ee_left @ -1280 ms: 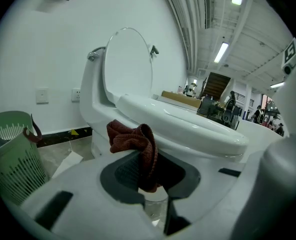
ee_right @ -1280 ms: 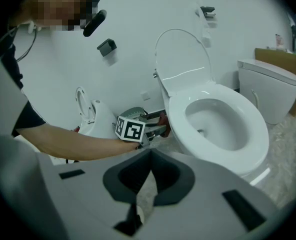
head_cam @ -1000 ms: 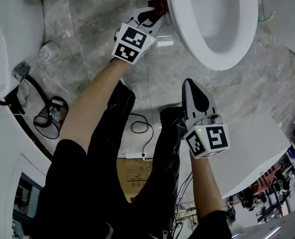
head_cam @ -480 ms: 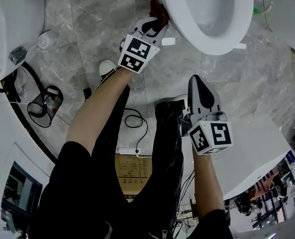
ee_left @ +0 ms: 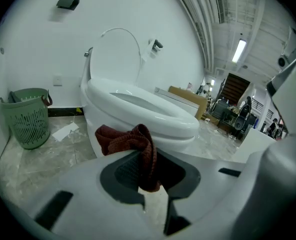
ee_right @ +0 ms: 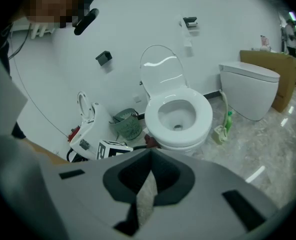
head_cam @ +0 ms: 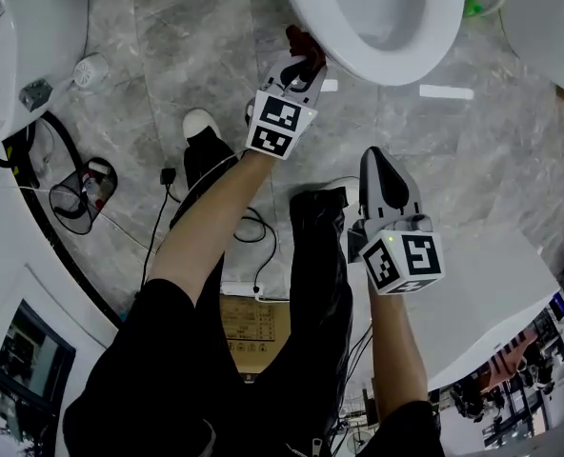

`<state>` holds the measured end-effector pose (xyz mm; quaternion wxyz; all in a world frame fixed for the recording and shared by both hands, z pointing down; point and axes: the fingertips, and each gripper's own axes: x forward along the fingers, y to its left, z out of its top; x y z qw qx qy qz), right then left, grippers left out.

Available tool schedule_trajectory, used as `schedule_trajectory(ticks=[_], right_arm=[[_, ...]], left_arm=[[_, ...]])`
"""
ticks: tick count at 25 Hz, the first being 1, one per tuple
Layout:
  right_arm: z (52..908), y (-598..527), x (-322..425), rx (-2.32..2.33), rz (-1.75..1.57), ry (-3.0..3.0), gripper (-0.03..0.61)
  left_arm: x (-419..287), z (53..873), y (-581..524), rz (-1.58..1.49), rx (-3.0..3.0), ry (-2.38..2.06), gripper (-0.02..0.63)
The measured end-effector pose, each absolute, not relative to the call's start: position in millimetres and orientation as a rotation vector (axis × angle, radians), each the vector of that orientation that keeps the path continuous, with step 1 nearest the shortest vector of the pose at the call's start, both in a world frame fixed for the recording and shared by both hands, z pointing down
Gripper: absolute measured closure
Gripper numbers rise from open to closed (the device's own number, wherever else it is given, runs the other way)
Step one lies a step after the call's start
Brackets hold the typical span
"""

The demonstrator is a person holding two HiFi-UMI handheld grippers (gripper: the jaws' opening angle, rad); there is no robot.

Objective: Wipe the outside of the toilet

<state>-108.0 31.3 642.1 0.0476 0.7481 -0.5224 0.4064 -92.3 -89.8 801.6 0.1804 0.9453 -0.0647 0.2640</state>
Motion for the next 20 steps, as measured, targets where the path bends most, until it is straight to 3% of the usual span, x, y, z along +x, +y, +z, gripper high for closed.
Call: schedule_trajectory(ticks=[7, 11, 20], right_arm=[[640.3, 57.7, -102.9, 2.308, 1.265, -1.561, 0.575], [646.9, 63.6, -100.6, 2.352, 1.306, -1.496, 0.575], [644.2, -3.9, -109.5, 2.360, 1.300, -1.514, 0.575]], left_arm=[[-90.9, 803.4, -68.6, 0.721, 2.568, -0.273, 0.549], [-82.2, 799.5, -35.8, 0.727, 2.555, -0.111, 0.549], [-108.2, 793.3, -45.2, 0.735, 2.571, 0.057, 0.549]])
